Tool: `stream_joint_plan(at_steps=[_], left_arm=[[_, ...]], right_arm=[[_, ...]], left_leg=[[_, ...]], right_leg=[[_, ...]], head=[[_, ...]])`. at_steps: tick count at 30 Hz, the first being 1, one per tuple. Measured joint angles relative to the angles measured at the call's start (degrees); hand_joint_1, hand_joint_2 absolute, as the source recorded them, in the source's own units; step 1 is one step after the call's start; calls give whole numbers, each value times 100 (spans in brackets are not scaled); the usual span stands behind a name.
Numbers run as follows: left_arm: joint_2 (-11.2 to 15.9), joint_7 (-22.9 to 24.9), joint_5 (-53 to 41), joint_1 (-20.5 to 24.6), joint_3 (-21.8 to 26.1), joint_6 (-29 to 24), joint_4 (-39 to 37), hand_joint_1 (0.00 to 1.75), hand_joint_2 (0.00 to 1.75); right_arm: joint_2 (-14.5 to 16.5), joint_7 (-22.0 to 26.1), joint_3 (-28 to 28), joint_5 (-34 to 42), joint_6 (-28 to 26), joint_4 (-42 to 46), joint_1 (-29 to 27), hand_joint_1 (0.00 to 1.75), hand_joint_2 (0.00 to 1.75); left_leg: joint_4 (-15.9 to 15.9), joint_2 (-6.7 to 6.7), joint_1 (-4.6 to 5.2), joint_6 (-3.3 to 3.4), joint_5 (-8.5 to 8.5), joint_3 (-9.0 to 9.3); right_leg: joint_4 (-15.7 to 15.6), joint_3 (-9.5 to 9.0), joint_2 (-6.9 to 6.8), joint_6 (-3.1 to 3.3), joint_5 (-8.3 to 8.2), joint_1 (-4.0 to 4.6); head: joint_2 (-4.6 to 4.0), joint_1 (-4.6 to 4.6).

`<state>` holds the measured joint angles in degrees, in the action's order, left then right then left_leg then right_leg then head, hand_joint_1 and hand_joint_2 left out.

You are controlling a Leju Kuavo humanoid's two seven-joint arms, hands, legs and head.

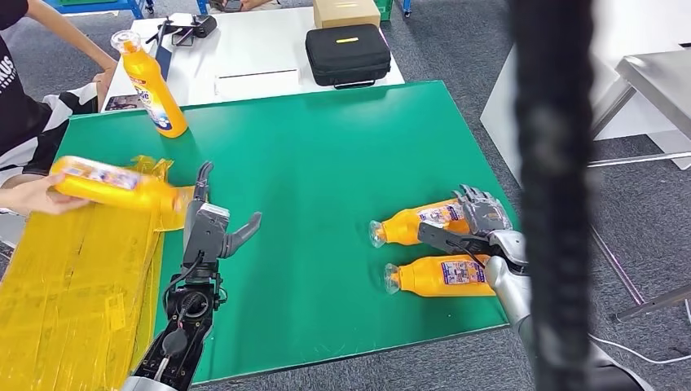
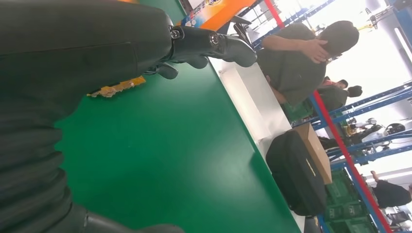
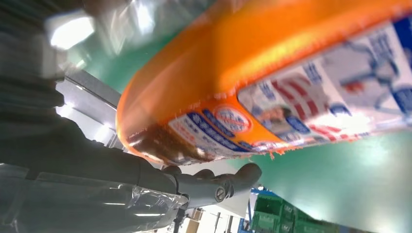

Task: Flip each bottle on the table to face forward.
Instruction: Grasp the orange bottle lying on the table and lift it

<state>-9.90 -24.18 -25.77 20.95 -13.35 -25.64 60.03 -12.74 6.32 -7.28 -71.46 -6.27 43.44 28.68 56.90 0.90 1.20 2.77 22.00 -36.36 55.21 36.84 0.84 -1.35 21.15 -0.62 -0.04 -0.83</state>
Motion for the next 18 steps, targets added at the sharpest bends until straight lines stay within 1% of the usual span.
stream_joint_plan(at_steps=[5,6,9,10,12,18], left_arm=[[0,15,0,-1,2,3,-1,0,175],[0,16,0,-1,2,3,-1,0,175],[0,16,0,-2,2,3,-1,0,175],[0,16,0,-2,2,3,-1,0,175],[0,19,-1,-4,2,4,-1,0,175],[0,47,-16,-10,3,36,-1,0,175]], right_arm=[[0,-22,-99,-17,12,-178,103,14,175],[0,-25,-110,-19,12,-199,116,42,175],[0,-32,-138,-28,14,-255,142,159,175],[0,-35,-148,-34,15,-271,149,171,175],[0,-53,-169,-52,20,-303,169,174,175],[3,-187,-230,-93,-63,-410,215,175,175]], left_leg=[[0,1,0,1,-1,3],[0,1,0,2,-1,4],[0,1,0,2,-2,7],[0,1,0,2,-2,7],[0,1,0,3,-2,9],[0,3,0,3,-2,16]], right_leg=[[0,-4,-1,0,0,0],[0,-5,0,0,0,0],[0,-8,0,0,0,0],[0,-9,-1,0,0,0],[0,-11,-1,0,0,0],[-1,-21,-2,0,0,0]], head=[[0,1],[0,1],[0,1],[0,1],[0,1],[0,2]])
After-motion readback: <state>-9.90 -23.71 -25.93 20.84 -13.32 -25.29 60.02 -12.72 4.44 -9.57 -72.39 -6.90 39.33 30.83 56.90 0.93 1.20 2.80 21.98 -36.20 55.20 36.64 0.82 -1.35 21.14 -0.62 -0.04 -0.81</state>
